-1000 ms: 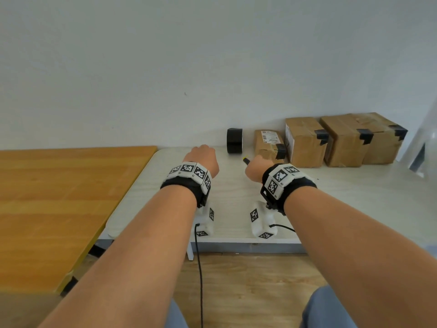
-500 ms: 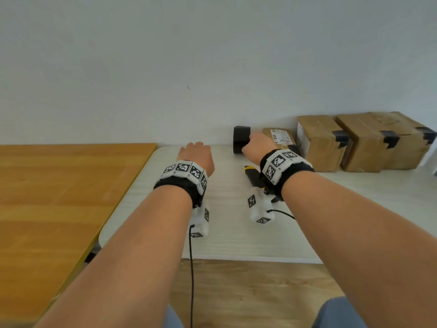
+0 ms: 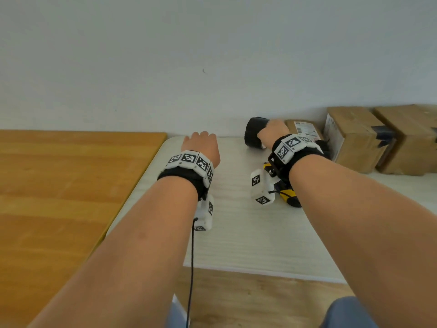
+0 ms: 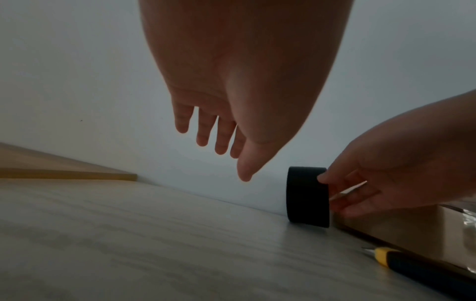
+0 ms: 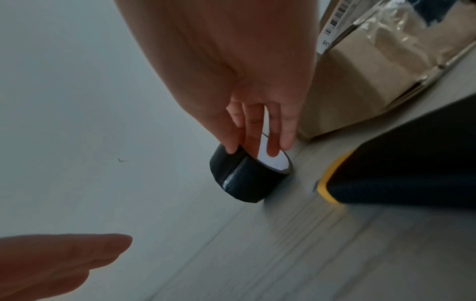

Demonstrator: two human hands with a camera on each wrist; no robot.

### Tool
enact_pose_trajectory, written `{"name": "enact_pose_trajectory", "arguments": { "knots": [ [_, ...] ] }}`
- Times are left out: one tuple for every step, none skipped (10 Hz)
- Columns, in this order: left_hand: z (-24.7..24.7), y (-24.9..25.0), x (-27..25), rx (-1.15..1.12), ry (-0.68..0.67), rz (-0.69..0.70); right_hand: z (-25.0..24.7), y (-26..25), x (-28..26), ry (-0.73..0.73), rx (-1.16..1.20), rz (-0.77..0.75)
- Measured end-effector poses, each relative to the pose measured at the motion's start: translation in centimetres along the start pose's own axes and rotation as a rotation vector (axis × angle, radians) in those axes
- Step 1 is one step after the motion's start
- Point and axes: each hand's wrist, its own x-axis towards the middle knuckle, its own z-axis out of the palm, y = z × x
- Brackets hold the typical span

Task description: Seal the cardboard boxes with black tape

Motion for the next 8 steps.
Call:
{"name": "enact_pose_trajectory", "arguments": {
  "knots": [
    [0.2, -0.2, -0.2, -0.003, -0.002, -0.004, 0.6, -0.1, 0.3, 0.065, 0.002, -0.082],
    [-0.3, -0.4, -1.0, -0.015, 0.015, -0.007, 0.9, -0.6, -0.7, 0.006, -0.069, -0.227],
    [-1.1, -0.9, -2.1, -0.031, 0.016, -0.018, 0.5, -1.3, -2.8, -0.063, -0.246, -0.294],
    [-1.5, -1.1, -3.2, -0.029, 0.012, -0.024, 0.4, -1.4, -4.4, -0.089, -0.348, -0.350],
    [-1.9, -1.0, -4.6, -0.029, 0.004, -0.037, 0.5, -1.2, -6.1, -0.106, -0.357, -0.317],
    [-2.4, -0.7, -5.6, -0.026, 0.014, -0.037, 0.6, -1.1, -7.5, -0.105, -0.385, -0.309],
    [-2.9, -0.3, -6.7, -0.038, 0.009, -0.039, 0.9, -1.1, -8.7, -0.166, -0.462, -0.275],
    [-3.4, 0.2, -7.1, -0.052, 0.022, -0.037, 0.6, -1.0, -9.3, -0.132, -0.433, -0.290]
  ]
}}
